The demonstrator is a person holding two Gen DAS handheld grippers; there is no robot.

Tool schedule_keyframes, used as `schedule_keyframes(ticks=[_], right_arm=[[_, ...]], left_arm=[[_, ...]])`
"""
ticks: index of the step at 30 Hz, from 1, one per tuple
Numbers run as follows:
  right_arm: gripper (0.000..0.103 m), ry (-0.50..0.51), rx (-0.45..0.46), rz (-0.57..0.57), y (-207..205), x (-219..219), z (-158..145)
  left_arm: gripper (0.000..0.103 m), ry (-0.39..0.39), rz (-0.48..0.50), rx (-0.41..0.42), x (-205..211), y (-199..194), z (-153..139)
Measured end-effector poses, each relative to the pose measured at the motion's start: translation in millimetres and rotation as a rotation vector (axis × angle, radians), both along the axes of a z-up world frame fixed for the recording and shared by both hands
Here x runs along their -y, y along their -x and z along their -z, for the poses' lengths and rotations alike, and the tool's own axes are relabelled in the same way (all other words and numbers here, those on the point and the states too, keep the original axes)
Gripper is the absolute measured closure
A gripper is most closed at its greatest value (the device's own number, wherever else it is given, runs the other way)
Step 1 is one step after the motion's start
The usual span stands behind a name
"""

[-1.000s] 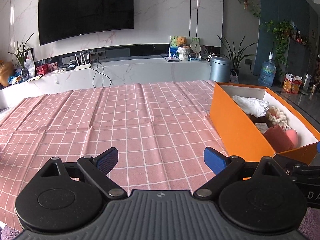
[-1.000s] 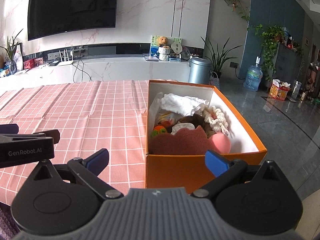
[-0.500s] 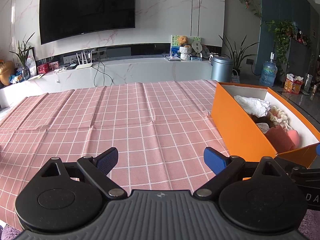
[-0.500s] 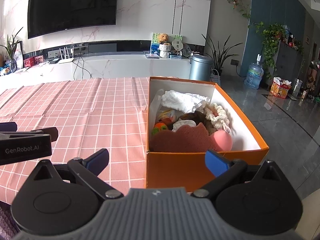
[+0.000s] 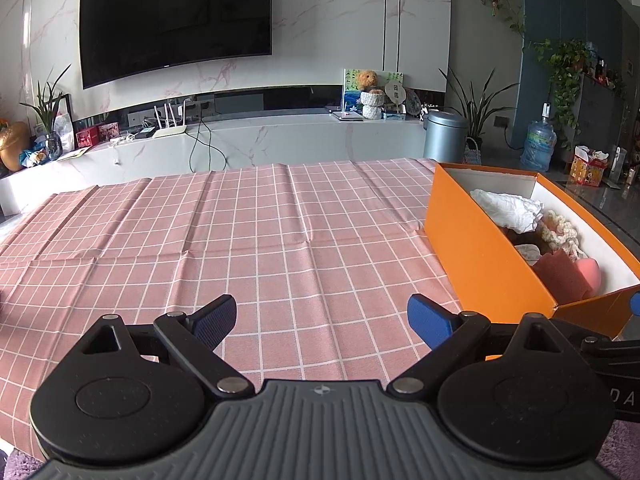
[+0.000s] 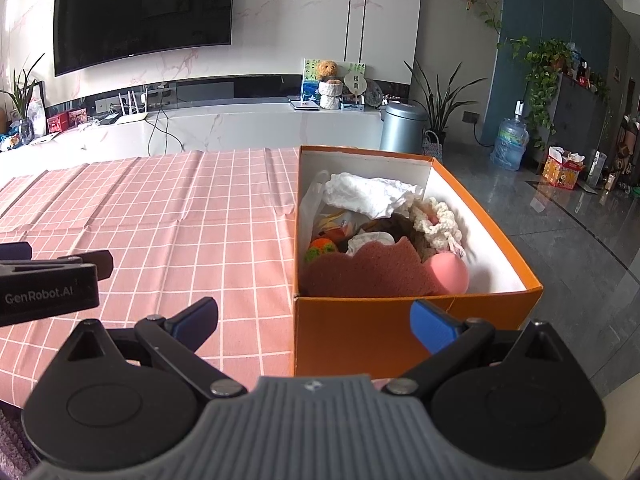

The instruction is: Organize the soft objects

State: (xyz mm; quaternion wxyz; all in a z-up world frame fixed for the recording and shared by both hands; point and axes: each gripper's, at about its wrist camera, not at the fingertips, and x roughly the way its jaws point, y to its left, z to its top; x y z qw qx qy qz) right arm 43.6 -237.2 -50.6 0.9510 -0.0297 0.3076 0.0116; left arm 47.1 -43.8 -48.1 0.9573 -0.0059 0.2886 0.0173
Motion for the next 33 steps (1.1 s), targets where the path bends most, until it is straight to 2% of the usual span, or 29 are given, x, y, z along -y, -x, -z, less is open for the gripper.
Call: schedule_keyframes(ticks=[33], right_arm=[[0.003,-0.010,-0.013,-0.005,-0.8,0.6,4.0]], left_arm=[[0.000,-0.011,-0.006,0.005,0.1,2.9,-3.0]])
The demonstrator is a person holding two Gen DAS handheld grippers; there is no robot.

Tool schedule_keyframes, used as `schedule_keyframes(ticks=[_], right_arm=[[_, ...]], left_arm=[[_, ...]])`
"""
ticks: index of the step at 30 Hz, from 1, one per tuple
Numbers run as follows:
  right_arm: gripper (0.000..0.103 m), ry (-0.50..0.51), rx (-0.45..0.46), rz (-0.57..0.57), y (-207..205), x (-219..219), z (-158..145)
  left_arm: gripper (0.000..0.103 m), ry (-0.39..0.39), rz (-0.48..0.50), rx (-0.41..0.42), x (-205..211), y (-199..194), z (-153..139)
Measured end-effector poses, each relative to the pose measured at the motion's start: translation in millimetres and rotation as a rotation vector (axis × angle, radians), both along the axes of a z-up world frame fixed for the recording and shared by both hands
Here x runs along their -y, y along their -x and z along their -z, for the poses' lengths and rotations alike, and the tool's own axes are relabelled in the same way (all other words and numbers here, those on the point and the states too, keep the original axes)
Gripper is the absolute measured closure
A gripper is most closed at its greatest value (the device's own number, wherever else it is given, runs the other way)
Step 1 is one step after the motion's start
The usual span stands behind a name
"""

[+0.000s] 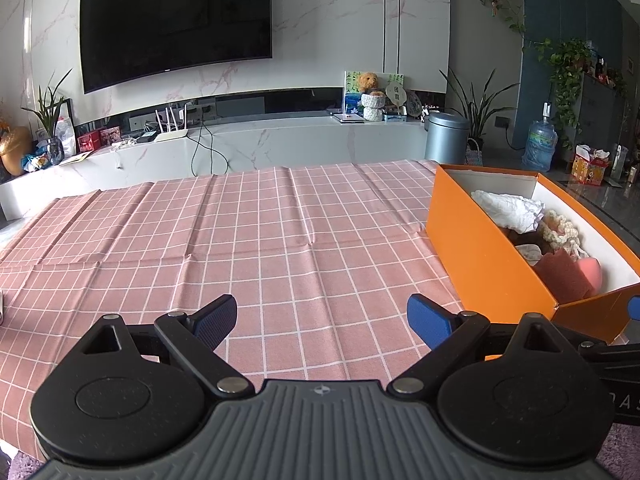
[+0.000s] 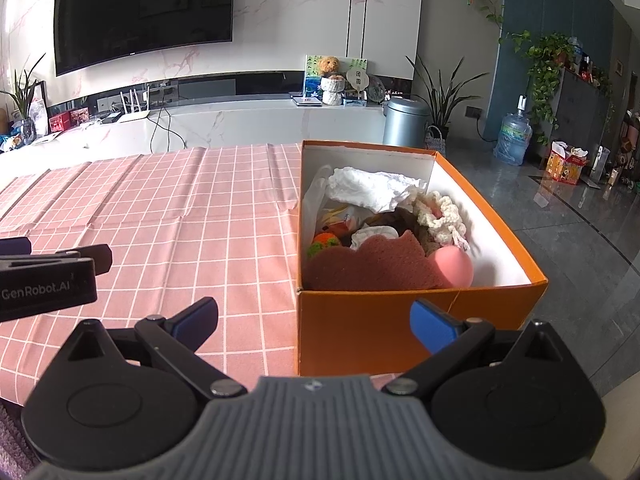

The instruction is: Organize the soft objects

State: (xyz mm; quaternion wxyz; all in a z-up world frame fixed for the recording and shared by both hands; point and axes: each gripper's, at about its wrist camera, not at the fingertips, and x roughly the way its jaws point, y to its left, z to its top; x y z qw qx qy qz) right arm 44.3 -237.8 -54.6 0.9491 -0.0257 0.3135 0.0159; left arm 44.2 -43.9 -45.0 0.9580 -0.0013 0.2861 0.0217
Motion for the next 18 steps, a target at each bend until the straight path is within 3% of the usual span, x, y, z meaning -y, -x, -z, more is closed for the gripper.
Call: schedule_keyframes(ticks=[18], right_arm=[[0.003,0.001,-0.001,-0.002,-0.1,-0.8,-0.2]], left_arm=[[0.000,-0.003,0.000,0.011,-0.7,1.1,-1.9]])
